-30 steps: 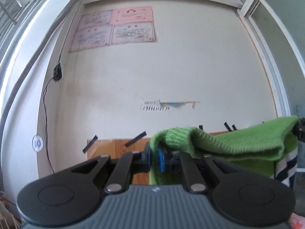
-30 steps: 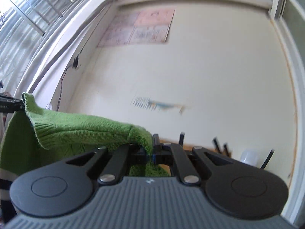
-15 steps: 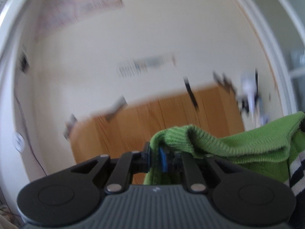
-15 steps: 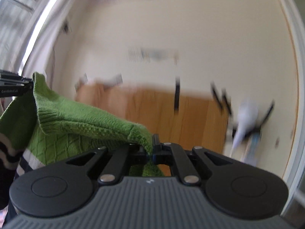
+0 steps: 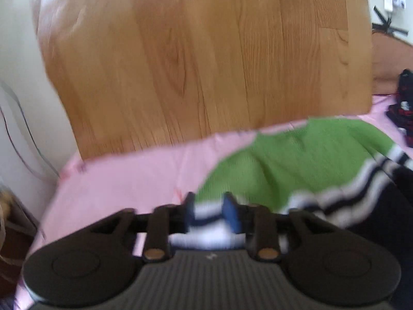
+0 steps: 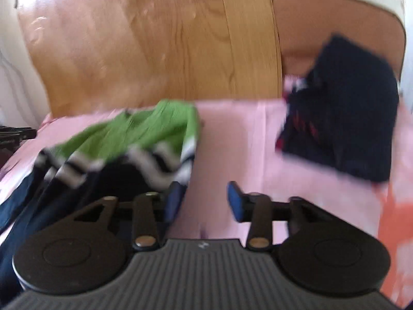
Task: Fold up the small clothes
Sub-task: 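Hold the sweater up with both tools and shake it open, then lower the sweater onto the sheet and open both tools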
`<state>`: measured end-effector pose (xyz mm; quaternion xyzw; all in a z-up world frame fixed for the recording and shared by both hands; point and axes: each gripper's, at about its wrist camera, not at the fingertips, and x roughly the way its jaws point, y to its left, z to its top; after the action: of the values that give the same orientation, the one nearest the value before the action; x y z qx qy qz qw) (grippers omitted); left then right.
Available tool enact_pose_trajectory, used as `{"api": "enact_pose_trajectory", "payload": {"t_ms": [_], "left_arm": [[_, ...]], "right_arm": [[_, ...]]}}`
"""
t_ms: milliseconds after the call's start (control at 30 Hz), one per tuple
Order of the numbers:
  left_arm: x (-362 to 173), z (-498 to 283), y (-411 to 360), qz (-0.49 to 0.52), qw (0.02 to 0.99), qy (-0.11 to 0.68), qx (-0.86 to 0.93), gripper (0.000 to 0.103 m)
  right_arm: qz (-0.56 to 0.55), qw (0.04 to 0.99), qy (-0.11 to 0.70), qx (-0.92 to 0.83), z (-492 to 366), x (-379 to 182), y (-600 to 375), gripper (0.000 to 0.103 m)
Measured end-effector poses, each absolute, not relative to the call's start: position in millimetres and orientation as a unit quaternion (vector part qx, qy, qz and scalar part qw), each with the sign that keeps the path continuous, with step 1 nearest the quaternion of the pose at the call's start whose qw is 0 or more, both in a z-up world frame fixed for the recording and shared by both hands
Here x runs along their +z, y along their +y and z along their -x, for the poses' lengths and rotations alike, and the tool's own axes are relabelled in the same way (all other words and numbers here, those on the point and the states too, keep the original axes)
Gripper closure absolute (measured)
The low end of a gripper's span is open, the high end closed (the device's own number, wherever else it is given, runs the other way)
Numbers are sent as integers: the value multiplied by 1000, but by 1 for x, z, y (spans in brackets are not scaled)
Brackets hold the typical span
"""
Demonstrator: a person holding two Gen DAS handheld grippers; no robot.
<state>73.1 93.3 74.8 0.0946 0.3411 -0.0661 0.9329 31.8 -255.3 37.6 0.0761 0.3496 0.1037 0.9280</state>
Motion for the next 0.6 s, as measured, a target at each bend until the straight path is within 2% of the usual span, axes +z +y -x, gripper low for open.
{"api": "enact_pose_trajectory", "payload": {"t_ms": [33,67,133,167,233,300,333,367,400,467,500,600], "left_arm": [[72,-66,102,-85,931,348,-72,48],[69,-60,109,-80,929,355,-72,43],[58,-53,119,-75,923,372,-70,37],[54,-52,122,-71,919,382,-71,35],[45,-49,131,-62,912,398,-72,19],[38,-47,136,-58,910,406,-65,18],[34,-48,138,-52,907,413,-64,25],[30,-52,141,-43,903,423,-66,33],[26,-54,142,-34,898,433,-71,60],[25,-56,141,-36,903,423,-61,89],[26,-58,141,-38,903,425,-58,96],[29,-62,145,-34,902,426,-57,97]], "right_arm": [[-86,924,355,109,-24,32,-257,51],[-94,921,360,118,-18,28,-258,49],[-116,916,360,134,-16,26,-256,47],[-129,913,361,140,-19,27,-255,42],[-161,904,363,155,-26,22,-252,39],[-188,895,367,168,-33,20,-249,39],[-192,893,368,174,-37,20,-247,41],[-186,891,372,181,-40,19,-242,59],[-170,892,376,184,-43,20,-237,96],[-130,905,372,164,-43,28,-229,96],[-113,912,361,158,-40,37,-230,96],[-21,946,315,78,-30,72,-251,96]]}}
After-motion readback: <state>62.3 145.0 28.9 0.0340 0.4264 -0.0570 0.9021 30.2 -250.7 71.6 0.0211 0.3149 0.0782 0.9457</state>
